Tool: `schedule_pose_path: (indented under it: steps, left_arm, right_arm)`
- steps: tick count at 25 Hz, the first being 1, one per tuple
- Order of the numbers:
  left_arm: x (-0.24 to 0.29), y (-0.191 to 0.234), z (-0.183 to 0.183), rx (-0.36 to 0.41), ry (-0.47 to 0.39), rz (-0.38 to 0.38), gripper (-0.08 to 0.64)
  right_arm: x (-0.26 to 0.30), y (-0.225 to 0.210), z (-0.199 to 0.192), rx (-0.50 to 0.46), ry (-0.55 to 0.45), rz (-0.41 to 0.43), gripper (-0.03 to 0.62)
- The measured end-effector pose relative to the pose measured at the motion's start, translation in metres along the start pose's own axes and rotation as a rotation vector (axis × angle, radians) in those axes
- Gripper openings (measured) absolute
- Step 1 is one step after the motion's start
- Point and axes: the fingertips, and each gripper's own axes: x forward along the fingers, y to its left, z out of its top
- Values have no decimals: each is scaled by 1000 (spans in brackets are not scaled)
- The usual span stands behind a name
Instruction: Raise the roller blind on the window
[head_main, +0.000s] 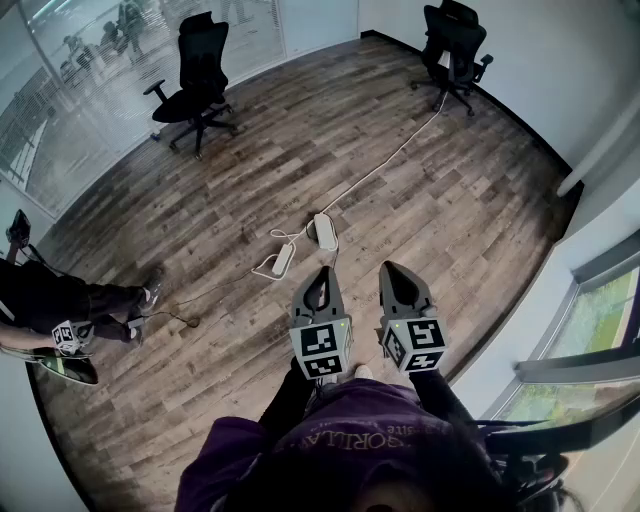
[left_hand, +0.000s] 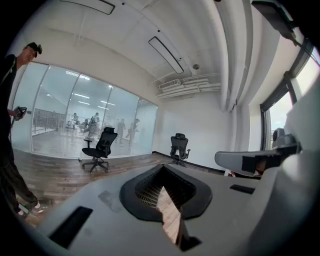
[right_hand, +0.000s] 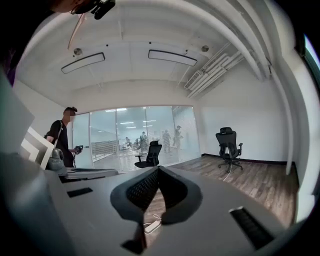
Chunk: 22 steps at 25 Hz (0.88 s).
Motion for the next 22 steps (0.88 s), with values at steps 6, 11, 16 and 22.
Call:
schedule_pose_path:
  steps: [6,11,16,22]
  left_arm:
    - [0,-1,1,6,-2,-1,0]
    - [-1,-1,0,6,1,-4,0]
    - [1,-5,-1,7,-1,-5,0]
    - [8,-17,-5,-4,8,-2,0]
  right_arm:
    - [0,1,0,1,1,0,-3]
    - [0,2,0,0,1,-1,-3]
    - [-2,1,-2,4,-9,14,-3]
    - [-5,-10,-1,13,-24,30,-3]
